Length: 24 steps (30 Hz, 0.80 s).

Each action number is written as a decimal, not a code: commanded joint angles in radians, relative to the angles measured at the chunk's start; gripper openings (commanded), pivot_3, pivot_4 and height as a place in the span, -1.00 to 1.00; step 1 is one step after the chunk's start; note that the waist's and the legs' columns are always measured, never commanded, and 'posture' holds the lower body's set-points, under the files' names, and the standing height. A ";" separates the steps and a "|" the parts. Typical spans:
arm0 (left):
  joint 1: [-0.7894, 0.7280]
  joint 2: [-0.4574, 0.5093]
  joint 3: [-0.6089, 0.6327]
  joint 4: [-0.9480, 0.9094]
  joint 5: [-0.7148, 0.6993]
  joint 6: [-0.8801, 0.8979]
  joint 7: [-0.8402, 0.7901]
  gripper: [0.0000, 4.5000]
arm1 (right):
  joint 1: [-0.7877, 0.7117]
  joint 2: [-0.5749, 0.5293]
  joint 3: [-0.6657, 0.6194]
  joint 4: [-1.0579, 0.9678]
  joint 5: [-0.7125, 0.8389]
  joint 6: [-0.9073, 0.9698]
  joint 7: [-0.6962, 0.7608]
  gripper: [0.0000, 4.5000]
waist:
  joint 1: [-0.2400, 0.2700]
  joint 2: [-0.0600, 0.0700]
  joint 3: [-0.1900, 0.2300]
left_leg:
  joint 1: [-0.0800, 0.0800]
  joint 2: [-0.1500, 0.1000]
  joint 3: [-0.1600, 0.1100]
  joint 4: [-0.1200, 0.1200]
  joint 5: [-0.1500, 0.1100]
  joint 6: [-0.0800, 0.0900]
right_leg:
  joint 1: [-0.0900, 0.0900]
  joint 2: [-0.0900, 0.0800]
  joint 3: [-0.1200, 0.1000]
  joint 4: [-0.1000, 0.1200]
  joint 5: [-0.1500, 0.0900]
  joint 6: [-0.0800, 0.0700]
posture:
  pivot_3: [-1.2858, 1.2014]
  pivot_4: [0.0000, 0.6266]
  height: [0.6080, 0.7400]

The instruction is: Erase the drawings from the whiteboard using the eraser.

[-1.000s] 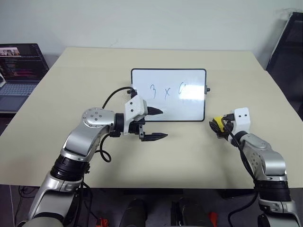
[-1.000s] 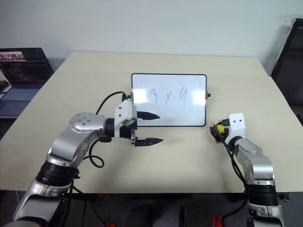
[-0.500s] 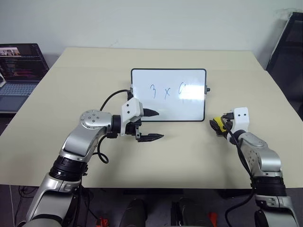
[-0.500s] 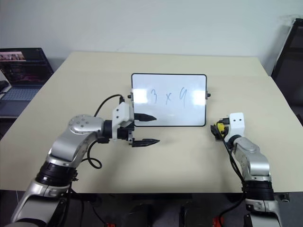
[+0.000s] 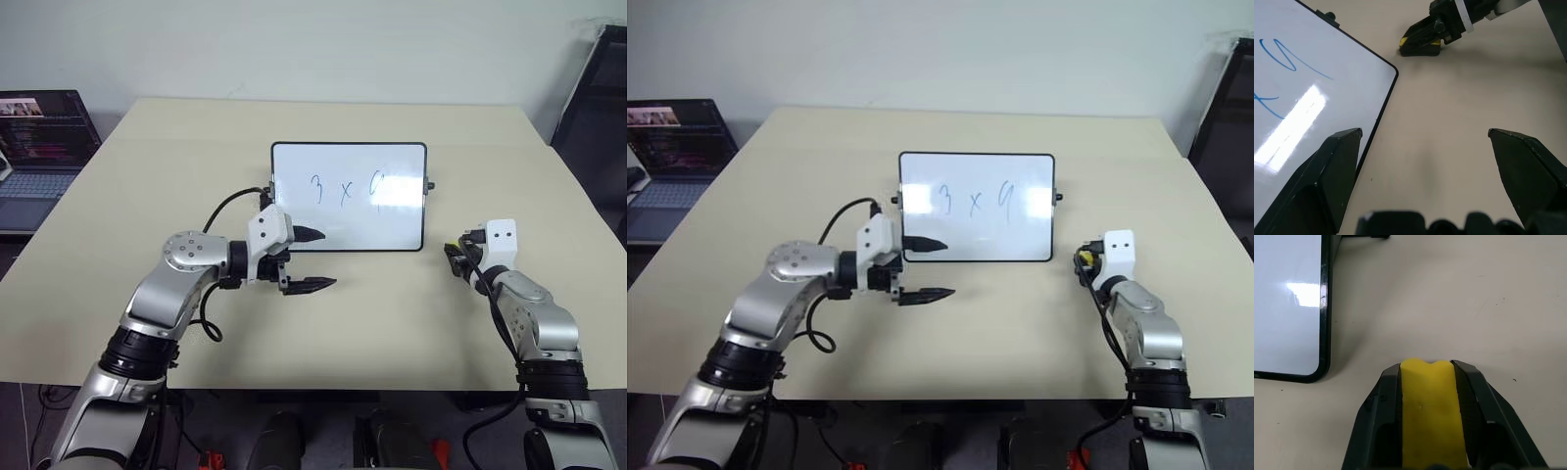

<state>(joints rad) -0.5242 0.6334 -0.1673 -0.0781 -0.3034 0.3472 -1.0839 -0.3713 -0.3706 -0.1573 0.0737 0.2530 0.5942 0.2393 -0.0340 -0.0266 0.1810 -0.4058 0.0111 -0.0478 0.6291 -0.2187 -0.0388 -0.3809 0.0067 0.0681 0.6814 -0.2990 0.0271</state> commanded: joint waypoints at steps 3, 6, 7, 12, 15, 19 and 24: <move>0.000 0.002 0.038 -0.040 0.027 0.019 0.079 1.00 | -0.005 0.000 -0.019 -0.042 0.010 -0.002 0.005 -0.50 | 0.000 0.000 0.000 | 0.000 0.000 0.000 0.000 0.000 0.000 | 0.000 0.000 0.000 0.000 0.000 0.000 | 0.03 -0.52 1.00; 0.010 -0.011 0.038 -0.055 0.032 0.040 0.121 1.00 | 0.024 0.001 -0.010 -0.092 0.009 -0.005 0.006 -0.50 | 0.000 0.000 0.000 | 0.000 0.000 0.000 0.000 0.000 0.000 | 0.000 0.000 0.000 0.000 0.000 0.000 | 0.03 -0.52 1.00; 0.015 -0.012 0.035 -0.064 0.032 0.045 0.126 1.00 | 0.037 0.001 -0.003 -0.114 0.004 -0.010 0.009 -0.50 | 0.000 0.000 0.000 | 0.000 0.000 0.000 0.000 0.000 0.000 | 0.000 0.000 0.000 0.000 0.000 0.000 | 0.03 -0.52 1.00; 0.022 -0.013 0.027 -0.085 0.036 0.064 0.145 1.00 | 0.068 -0.011 0.031 -0.174 -0.019 -0.026 0.024 -0.50 | 0.000 0.000 0.000 | 0.000 0.000 0.000 0.000 0.000 0.000 | 0.000 0.000 0.000 0.000 0.000 0.000 | 0.03 -0.52 1.00; 0.006 -0.017 0.024 -0.096 0.043 0.085 0.166 1.00 | 0.070 -0.030 0.046 -0.245 -0.035 -0.063 0.044 -0.50 | 0.000 0.000 0.000 | 0.000 0.000 0.000 0.000 0.000 0.000 | 0.000 0.000 0.000 0.001 0.000 0.000 | 0.03 -0.52 1.00; -0.014 -0.018 0.028 -0.113 0.047 0.127 0.194 1.00 | 0.083 -0.070 0.083 -0.330 -0.095 -0.179 0.080 -0.50 | 0.001 0.000 0.000 | 0.000 0.000 -0.001 0.000 0.000 0.000 | 0.000 0.000 -0.001 0.000 0.000 0.000 | 0.03 -0.52 1.00; -0.054 -0.029 0.020 -0.111 0.072 0.179 0.246 1.00 | 0.043 -0.068 0.166 -0.351 -0.185 -0.271 0.080 -0.50 | -0.001 0.000 0.000 | 0.000 0.000 -0.001 0.000 0.000 0.000 | 0.000 0.000 -0.001 0.001 0.000 0.000 | 0.03 -0.52 1.00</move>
<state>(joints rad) -0.5516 0.6078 -0.1552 -0.1543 -0.2411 0.5183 -0.8569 -0.2979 -0.4410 -0.0080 -0.2437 0.0916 0.3657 0.3163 -0.0349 -0.0267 0.1810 -0.4056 0.0111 -0.0484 0.6295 -0.2186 -0.0389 -0.3808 0.0069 0.0671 0.6820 -0.2990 0.0273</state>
